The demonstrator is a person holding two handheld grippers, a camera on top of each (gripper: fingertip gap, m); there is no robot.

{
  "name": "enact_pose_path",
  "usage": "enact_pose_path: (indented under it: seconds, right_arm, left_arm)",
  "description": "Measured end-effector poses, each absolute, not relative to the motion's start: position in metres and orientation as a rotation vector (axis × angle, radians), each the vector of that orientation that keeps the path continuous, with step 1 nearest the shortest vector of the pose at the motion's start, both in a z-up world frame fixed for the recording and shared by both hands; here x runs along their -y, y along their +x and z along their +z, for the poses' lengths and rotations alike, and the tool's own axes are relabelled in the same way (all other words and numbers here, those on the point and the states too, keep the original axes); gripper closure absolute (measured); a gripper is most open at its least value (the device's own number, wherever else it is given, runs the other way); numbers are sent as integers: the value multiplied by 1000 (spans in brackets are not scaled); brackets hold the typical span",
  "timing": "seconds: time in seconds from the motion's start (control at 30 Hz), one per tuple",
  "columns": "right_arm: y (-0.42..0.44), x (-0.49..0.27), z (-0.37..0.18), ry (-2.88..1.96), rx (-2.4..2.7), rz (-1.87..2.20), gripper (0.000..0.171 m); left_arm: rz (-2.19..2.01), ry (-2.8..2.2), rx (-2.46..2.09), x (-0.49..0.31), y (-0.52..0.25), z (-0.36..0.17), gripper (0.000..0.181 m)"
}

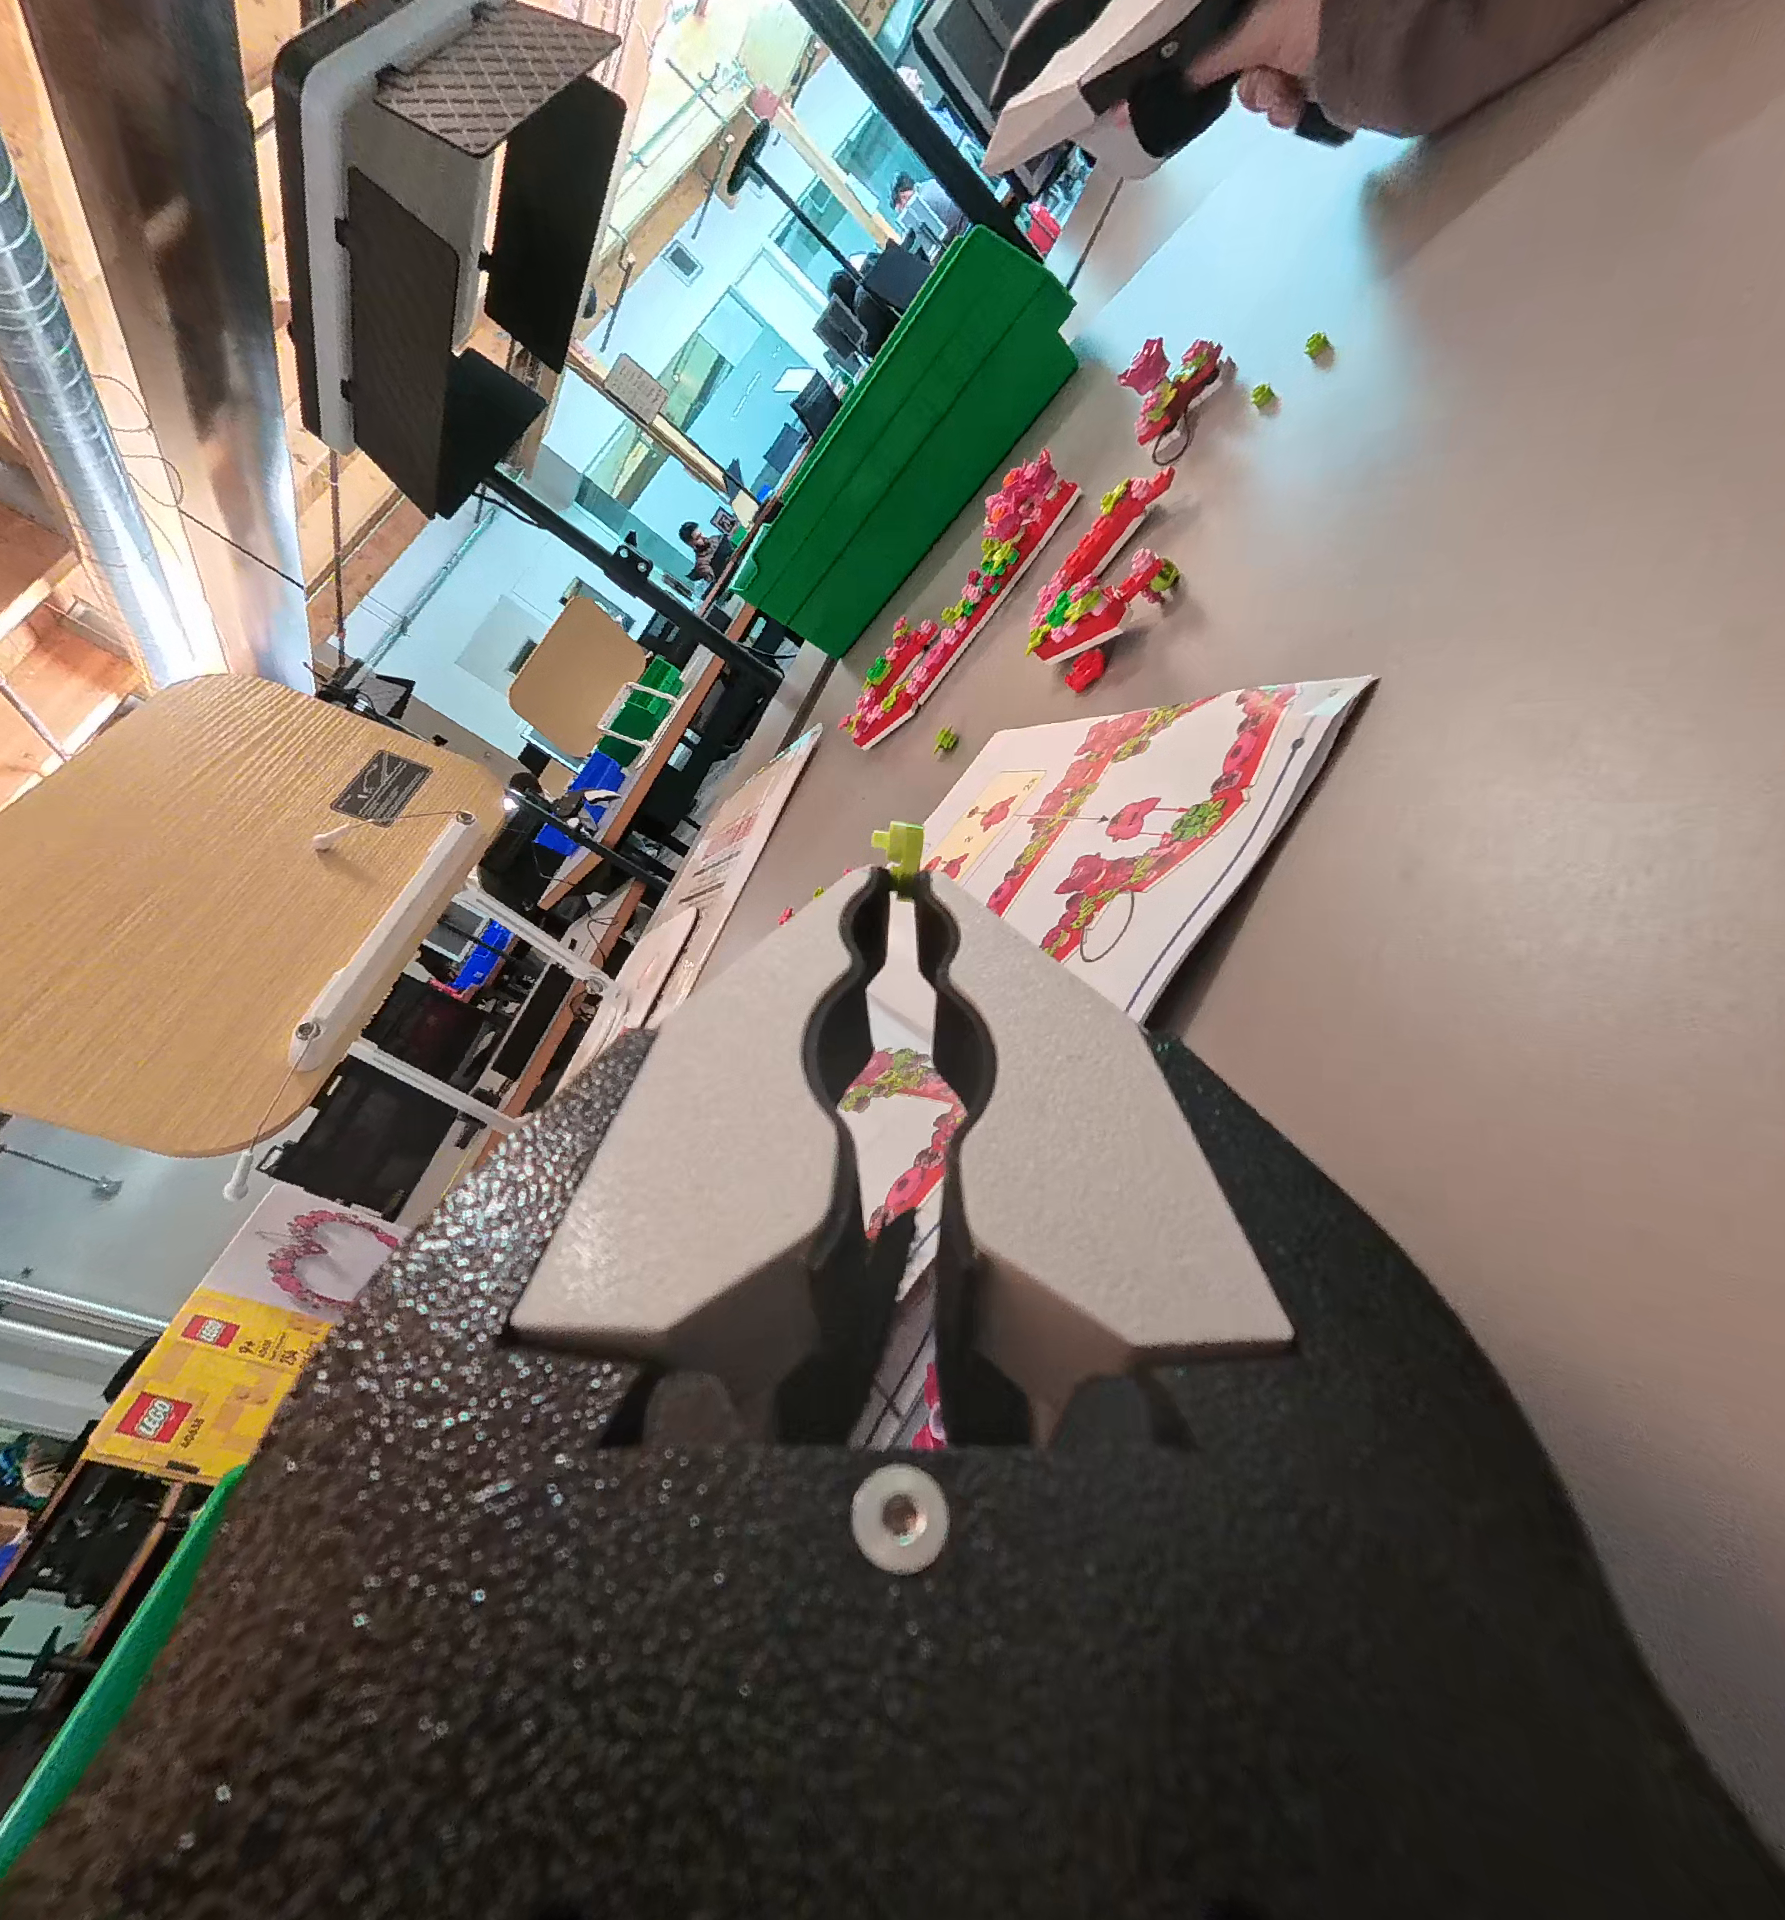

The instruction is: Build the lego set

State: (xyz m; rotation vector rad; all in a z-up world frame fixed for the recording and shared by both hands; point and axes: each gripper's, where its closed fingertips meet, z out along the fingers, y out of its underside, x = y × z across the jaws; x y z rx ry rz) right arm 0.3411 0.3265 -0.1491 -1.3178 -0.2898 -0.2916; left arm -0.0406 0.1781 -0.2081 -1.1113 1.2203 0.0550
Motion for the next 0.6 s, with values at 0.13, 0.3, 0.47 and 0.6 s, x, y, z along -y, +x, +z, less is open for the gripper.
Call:
enact_pose_path:
  seconds: [0.13,0.3,0.47,0.6]
  right_arm:
    - [343,-330,-154,-1335,287,-288,147]
    - [343,-333,-157,-1346,298,-308,148]
    - [343,-334,-158,-1350,307,-323,150]
    - [341,-334,-159,-1353,315,-334,151]
  left_arm:
    - [58,-1107,-1233,-177,-40,-209,179]
    - [51,-1124,-1234,-179,-41,-211,179]
    - [31,-1139,-1218,-181,-43,-210,179]
    - [32,-1132,-1220,-180,-42,-210,179]
